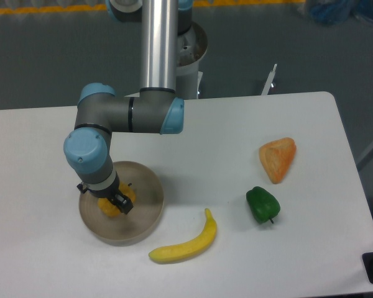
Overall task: Pick up the yellow pepper from the plate
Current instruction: 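Lower the gripper onto the yellow pepper and close on it, then lift the yellow pepper up off the plate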
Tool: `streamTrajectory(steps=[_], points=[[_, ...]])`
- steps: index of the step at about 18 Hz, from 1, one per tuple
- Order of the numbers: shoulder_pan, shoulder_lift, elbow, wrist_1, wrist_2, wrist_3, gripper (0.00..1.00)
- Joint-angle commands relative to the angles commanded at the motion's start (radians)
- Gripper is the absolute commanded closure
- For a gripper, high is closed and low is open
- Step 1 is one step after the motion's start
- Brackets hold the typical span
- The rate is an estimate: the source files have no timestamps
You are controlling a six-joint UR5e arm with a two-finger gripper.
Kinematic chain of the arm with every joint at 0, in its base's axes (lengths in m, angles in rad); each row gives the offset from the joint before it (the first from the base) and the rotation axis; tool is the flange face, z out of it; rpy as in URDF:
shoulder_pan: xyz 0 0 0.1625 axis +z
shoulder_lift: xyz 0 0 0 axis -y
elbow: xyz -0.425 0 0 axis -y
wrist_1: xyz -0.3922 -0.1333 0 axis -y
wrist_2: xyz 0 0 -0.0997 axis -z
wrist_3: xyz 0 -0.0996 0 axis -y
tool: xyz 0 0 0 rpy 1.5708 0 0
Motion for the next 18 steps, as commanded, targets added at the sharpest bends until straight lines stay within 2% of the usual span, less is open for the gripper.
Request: streamTrajectory(steps=[3,8,10,13,15,18], points=[[0.014,0.035,0.009,-0.003,-0.002,0.0,1.0],[0.09,0.141,0.011,-0.014,0.0,0.032,1.0],[0.145,0.176,0.003,-0.015,0.008,0.095,1.0],[0.247,0.196,-0.009,-0.028,0.012,0.178,1.0],[0.337,0.23,0.014,-0.096,0.012,0.215,1.0],[0.432,0.233,0.034,-0.169,0.012,0.322,1.0]])
